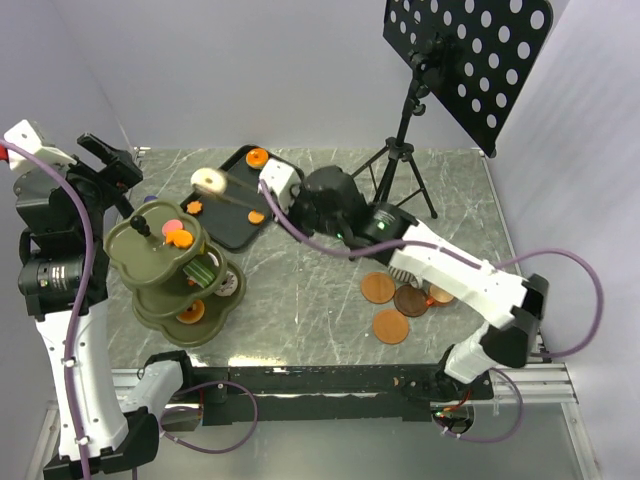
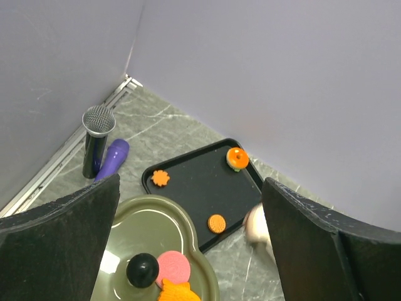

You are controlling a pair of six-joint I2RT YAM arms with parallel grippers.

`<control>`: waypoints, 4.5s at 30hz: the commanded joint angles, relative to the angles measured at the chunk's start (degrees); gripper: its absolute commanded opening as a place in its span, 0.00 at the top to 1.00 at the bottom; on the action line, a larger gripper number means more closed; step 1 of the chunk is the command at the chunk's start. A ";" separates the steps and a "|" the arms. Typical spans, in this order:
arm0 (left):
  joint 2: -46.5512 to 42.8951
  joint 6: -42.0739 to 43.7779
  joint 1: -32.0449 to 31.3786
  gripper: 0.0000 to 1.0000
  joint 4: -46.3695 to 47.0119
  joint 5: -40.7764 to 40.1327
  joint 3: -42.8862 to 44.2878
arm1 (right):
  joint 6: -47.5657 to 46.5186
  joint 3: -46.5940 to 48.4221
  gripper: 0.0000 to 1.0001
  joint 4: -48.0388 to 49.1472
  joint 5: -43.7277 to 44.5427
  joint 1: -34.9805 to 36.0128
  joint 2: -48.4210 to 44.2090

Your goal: Serve the afternoon tea

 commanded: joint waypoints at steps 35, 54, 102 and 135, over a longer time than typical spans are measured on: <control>0.34 -2.03 0.30 0.00 -1.94 2.80 3.84 | -3.04 -30.29 0.79 10.96 -1.45 8.69 -6.79; -0.02 -0.27 0.30 0.00 -2.29 1.92 2.61 | -10.25 -24.66 0.81 15.53 -0.31 14.23 1.57; -0.63 -0.53 0.30 0.00 -2.38 1.12 1.03 | -1.91 -29.85 0.21 23.98 -3.51 6.95 3.68; -0.19 -0.53 0.65 0.00 -2.47 1.74 -0.02 | -5.95 -20.70 0.13 25.64 -7.08 5.44 25.48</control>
